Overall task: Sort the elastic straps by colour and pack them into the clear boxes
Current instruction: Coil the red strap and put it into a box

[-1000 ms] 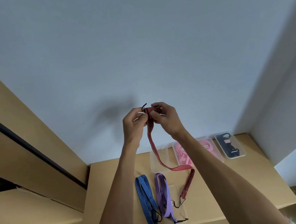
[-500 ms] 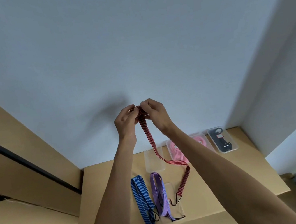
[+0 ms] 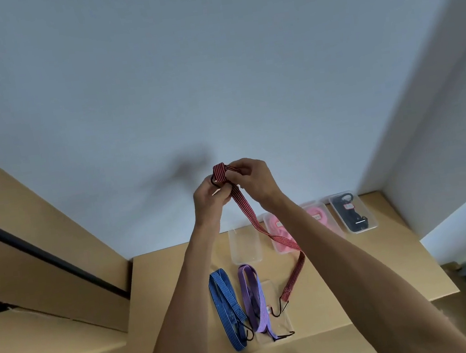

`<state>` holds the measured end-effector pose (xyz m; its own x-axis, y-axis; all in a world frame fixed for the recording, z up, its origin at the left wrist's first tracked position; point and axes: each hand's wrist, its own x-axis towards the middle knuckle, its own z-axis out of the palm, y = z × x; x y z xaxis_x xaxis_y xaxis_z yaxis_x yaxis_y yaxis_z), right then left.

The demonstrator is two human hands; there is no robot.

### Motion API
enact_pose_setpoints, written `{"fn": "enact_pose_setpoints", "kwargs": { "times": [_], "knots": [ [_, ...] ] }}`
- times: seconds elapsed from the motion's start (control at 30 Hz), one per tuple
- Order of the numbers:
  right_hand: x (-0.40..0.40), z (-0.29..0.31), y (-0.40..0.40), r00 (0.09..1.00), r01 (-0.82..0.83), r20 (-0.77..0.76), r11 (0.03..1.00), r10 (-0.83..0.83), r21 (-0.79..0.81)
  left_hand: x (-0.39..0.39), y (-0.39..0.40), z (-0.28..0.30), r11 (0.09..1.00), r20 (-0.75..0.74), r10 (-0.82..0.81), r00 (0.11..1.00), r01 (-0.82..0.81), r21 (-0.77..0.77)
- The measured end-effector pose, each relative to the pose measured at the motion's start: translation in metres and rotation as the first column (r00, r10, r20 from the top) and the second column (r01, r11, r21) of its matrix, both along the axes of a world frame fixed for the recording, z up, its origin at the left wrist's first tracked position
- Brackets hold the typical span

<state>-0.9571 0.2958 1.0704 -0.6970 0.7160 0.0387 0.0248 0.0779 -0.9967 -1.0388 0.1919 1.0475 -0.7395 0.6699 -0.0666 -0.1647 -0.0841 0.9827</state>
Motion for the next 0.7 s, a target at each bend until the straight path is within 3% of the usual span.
{"fn": "enact_pose_setpoints", "kwargs": {
  "times": [0.13,0.27,0.4,0.53,0.7],
  "knots": [
    [-0.002,0.005,0.005,0.997,0.076,0.017,0.988,-0.079,0.133,0.001,0.004,-0.001,0.999,-0.025,0.015,1.000,-0.016,-0.041],
    [0.002,0.009,0.022,0.973,0.229,-0.056,0.957,-0.222,0.181,0.007,0.000,-0.003,0.991,0.020,-0.091,0.996,0.093,-0.094],
    [0.005,0.003,0.024,0.993,0.116,-0.050,0.979,-0.109,0.167,0.007,0.006,0.001,0.995,0.033,-0.083,0.996,0.085,-0.056],
    [0.004,-0.003,0.016,0.988,-0.005,-0.153,1.000,0.009,0.025,0.002,0.008,0.008,0.999,0.265,-0.048,0.963,0.052,-0.010],
    [0.007,-0.006,0.015,0.977,-0.061,-0.205,0.998,0.053,-0.030,-0.014,0.001,0.011,0.996,0.225,-0.076,0.971,0.085,-0.034]
  ]
}}
